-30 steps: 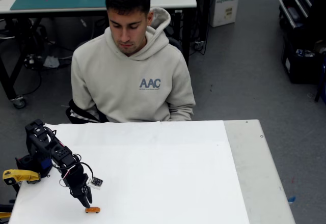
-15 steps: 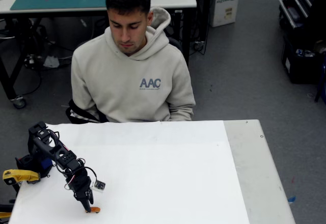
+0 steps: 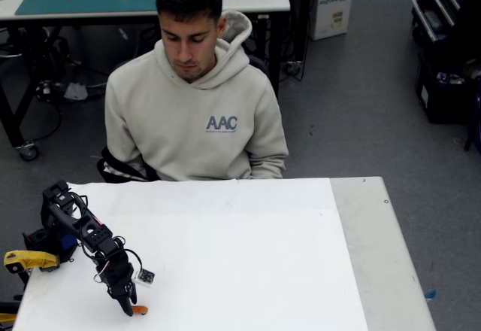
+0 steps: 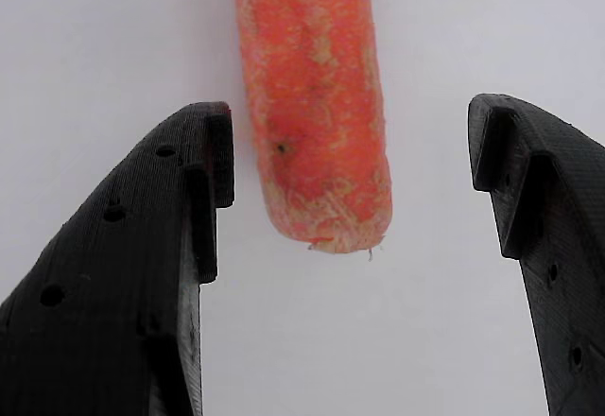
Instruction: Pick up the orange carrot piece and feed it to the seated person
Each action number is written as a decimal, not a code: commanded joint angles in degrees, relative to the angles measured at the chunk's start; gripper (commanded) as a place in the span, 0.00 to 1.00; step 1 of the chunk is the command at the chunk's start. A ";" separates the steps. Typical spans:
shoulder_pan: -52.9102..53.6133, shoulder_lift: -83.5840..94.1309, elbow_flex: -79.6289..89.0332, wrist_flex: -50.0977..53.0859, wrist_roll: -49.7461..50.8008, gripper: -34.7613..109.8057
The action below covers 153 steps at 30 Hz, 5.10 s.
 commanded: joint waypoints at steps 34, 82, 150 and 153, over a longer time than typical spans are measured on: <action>3.08 -3.52 -0.62 0.18 -0.88 0.29; -35.95 26.19 -17.49 -8.96 -0.97 0.22; -75.94 -27.60 -109.16 -8.96 -46.32 0.22; -75.94 -27.60 -109.16 -8.96 -46.14 0.23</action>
